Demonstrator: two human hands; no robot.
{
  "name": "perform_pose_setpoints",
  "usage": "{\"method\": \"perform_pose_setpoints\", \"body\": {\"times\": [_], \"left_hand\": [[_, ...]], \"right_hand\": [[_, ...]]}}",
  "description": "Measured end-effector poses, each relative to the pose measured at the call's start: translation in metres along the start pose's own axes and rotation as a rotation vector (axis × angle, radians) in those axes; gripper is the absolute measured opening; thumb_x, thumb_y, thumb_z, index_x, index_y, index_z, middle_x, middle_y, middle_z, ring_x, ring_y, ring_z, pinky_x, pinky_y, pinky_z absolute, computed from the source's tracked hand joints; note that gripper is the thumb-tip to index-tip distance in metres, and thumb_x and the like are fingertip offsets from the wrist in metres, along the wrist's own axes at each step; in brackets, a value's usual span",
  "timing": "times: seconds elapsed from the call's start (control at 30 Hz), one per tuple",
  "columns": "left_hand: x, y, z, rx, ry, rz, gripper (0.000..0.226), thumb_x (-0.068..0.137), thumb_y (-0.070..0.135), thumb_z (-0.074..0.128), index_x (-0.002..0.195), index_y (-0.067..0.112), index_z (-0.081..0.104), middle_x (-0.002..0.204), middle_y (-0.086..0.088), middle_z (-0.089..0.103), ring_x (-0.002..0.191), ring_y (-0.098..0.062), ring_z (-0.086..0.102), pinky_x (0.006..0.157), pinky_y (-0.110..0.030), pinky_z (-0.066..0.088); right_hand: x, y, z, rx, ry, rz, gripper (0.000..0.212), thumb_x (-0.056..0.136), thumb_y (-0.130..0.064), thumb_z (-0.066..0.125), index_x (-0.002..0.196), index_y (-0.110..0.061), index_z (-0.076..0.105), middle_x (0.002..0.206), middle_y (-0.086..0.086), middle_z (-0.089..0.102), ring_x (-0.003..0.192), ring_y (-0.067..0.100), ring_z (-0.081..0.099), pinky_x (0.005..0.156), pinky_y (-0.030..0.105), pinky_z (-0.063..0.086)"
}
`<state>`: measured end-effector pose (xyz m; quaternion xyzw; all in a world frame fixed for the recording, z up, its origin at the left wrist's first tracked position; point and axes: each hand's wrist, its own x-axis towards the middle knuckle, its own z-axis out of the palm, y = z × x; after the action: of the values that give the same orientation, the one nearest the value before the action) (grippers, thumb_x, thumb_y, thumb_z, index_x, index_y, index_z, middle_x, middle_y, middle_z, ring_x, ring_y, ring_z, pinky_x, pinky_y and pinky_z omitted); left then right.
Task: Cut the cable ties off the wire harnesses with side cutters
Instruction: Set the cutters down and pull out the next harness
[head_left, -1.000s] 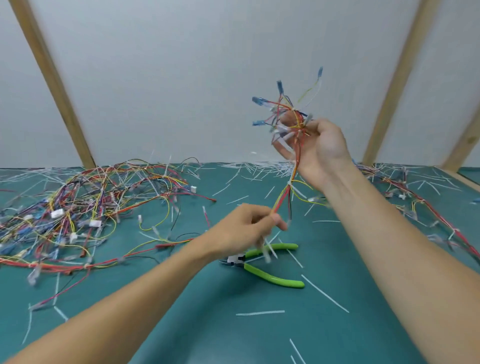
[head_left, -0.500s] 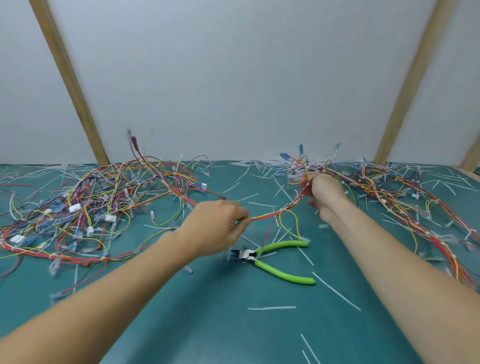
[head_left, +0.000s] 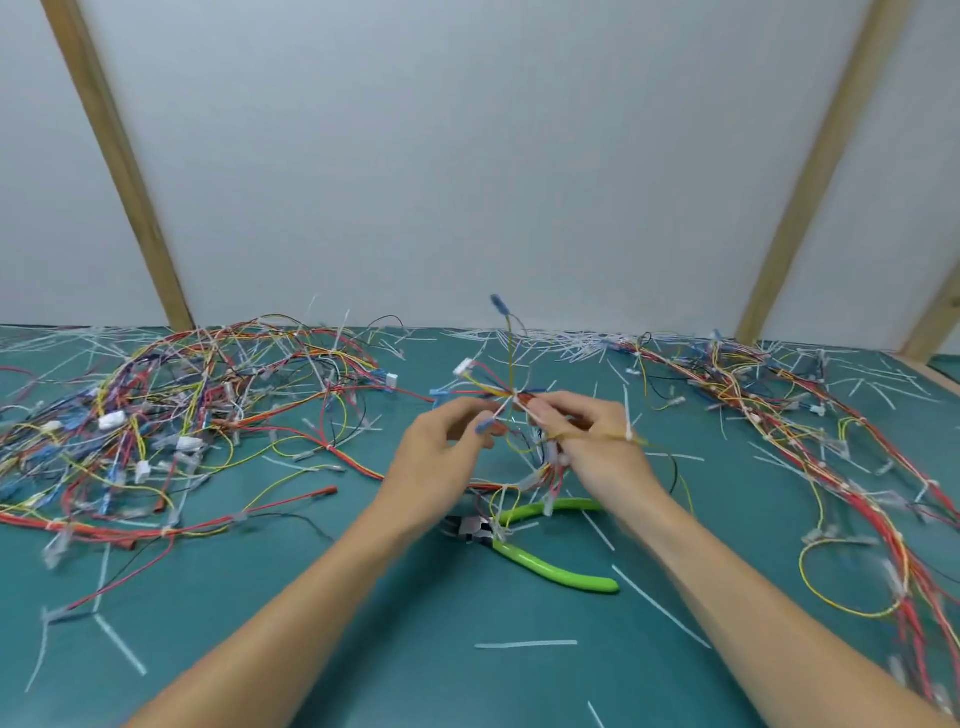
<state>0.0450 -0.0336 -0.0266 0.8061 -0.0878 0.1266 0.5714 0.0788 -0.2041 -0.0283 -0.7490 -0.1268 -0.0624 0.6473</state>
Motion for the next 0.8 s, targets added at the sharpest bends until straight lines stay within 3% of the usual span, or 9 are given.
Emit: {"method": "perform_pose_setpoints", "body": {"times": [0.13,0.23,0.3,0.37,0.47,0.57,0.63,0.7,0.8], "left_hand": [[-0.004,-0.014,0.006,-0.182,0.035,-0.043,0.025,0.097,0.038,0.057,0.093,0.029,0.080,0.075,0.007,0.071,0.063,-0.005,0.055,0.060,-0.012,0.043],[-0.002,-0.014,0.006,-0.320,0.017,-0.131,0.036,0.087,0.057,0.061,0.090,0.026,0.080,0.065,0.006,0.063,0.059,-0.010,0.050,0.053,-0.016,0.040],[-0.003,-0.016,0.004,-0.337,0.006,-0.143,0.039,0.084,0.055,0.069,0.086,0.017,0.078,0.064,0.002,0.057,0.054,-0.013,0.047,0.052,-0.019,0.038],[-0.007,-0.019,0.001,-0.347,0.011,-0.156,0.034,0.080,0.052,0.071,0.081,0.018,0.076,0.065,0.002,0.058,0.051,-0.012,0.048,0.051,-0.020,0.038],[-0.008,-0.018,-0.003,-0.458,0.034,-0.215,0.027,0.076,0.049,0.073,0.072,0.023,0.074,0.066,0.004,0.056,0.048,-0.013,0.046,0.049,-0.021,0.040],[-0.003,-0.018,-0.010,-0.589,0.109,-0.277,0.014,0.086,0.034,0.072,0.082,0.022,0.075,0.069,0.006,0.058,0.048,-0.011,0.050,0.046,-0.020,0.040],[0.001,-0.019,-0.019,-0.646,0.232,-0.310,0.010,0.091,0.030,0.067,0.090,0.022,0.073,0.077,0.010,0.069,0.057,-0.005,0.062,0.047,-0.016,0.043],[0.004,-0.021,-0.031,-0.714,0.385,-0.326,0.010,0.094,0.032,0.065,0.093,0.023,0.071,0.086,0.011,0.075,0.066,-0.001,0.068,0.047,-0.014,0.045],[0.007,-0.024,-0.048,-0.705,0.569,-0.291,0.011,0.094,0.032,0.068,0.087,0.024,0.071,0.086,0.010,0.075,0.068,-0.003,0.071,0.045,-0.014,0.045]], "right_hand": [[-0.006,0.006,0.003,0.018,0.028,-0.022,0.035,0.093,-0.016,0.074,0.071,-0.043,0.080,0.067,0.000,0.064,0.064,0.011,0.048,0.059,0.026,0.037],[-0.005,0.005,0.007,0.025,0.010,-0.018,0.024,0.090,-0.017,0.078,0.077,-0.037,0.083,0.067,0.010,0.064,0.067,0.017,0.044,0.063,0.031,0.032],[-0.008,0.002,0.008,0.049,-0.026,-0.031,0.022,0.090,-0.014,0.078,0.083,-0.034,0.083,0.076,0.019,0.071,0.072,0.018,0.047,0.068,0.032,0.035],[-0.013,0.000,0.005,0.037,-0.077,-0.049,0.025,0.090,-0.010,0.077,0.092,-0.034,0.082,0.080,0.011,0.074,0.071,0.016,0.049,0.066,0.028,0.038],[-0.017,-0.003,0.000,0.011,-0.196,-0.027,0.029,0.095,-0.002,0.070,0.118,-0.018,0.077,0.079,-0.001,0.067,0.067,0.014,0.048,0.063,0.020,0.040],[-0.018,-0.008,-0.004,0.047,-0.253,0.105,0.039,0.098,0.006,0.059,0.135,-0.008,0.064,0.100,0.011,0.075,0.076,0.011,0.068,0.079,0.018,0.052],[-0.020,-0.012,-0.011,-0.259,-0.262,0.110,0.042,0.099,-0.008,0.064,0.139,-0.021,0.059,0.123,-0.002,0.070,0.090,0.007,0.067,0.089,0.022,0.052],[-0.029,-0.016,-0.019,-0.745,-0.356,0.061,0.047,0.090,-0.041,0.071,0.134,-0.037,0.055,0.123,-0.018,0.058,0.103,0.003,0.059,0.101,0.031,0.046],[-0.042,-0.023,-0.019,-1.073,-0.601,0.055,0.067,0.071,-0.076,0.068,0.127,-0.043,0.052,0.119,-0.021,0.050,0.116,0.004,0.045,0.105,0.032,0.037]]}}
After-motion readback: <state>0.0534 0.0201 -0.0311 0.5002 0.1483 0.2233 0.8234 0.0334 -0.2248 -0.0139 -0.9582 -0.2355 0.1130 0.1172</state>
